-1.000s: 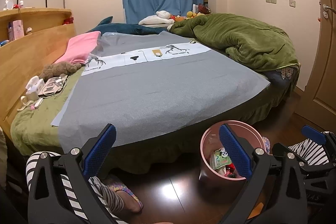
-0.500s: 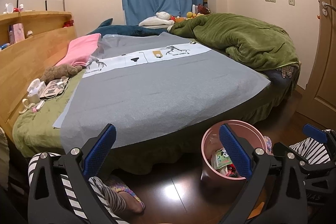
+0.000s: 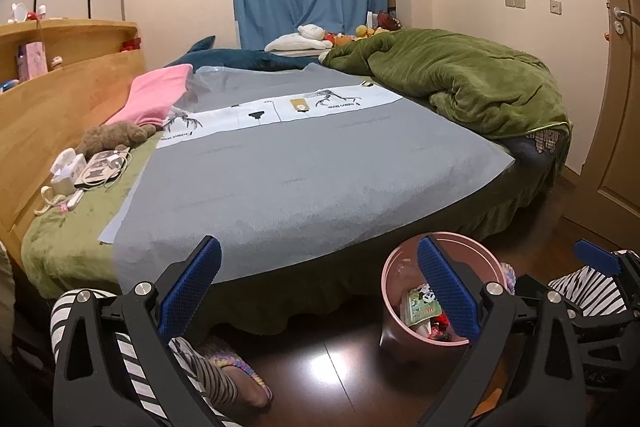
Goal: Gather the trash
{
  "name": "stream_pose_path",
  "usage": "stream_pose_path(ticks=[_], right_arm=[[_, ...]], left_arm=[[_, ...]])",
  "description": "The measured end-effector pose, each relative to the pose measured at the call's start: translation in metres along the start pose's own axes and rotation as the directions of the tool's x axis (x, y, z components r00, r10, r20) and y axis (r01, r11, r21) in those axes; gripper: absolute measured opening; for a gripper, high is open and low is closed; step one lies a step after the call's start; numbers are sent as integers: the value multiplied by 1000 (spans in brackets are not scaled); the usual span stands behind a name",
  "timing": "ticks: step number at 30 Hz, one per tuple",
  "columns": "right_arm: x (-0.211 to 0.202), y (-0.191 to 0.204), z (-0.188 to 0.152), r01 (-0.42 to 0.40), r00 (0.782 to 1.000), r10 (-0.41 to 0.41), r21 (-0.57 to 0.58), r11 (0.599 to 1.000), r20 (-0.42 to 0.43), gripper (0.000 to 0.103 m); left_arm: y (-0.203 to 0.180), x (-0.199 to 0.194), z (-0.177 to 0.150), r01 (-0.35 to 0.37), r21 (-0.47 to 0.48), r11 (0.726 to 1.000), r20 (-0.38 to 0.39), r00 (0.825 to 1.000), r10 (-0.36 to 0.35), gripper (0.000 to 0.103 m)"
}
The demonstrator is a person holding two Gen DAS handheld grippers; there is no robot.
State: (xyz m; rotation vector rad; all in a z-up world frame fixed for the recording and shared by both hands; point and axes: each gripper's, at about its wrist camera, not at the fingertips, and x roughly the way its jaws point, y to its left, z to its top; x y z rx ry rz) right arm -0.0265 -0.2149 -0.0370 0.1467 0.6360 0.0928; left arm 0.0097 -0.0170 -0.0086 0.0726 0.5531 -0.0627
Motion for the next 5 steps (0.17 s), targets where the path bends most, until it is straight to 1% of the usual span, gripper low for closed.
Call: stream_pose_path(ticks=[5], right_arm=[[6,-1,-1,-2,1000,1,-3,1000,-16,98]], left_arm=[[5,8,0,10,-22,1000,-26,1000,-11,95]])
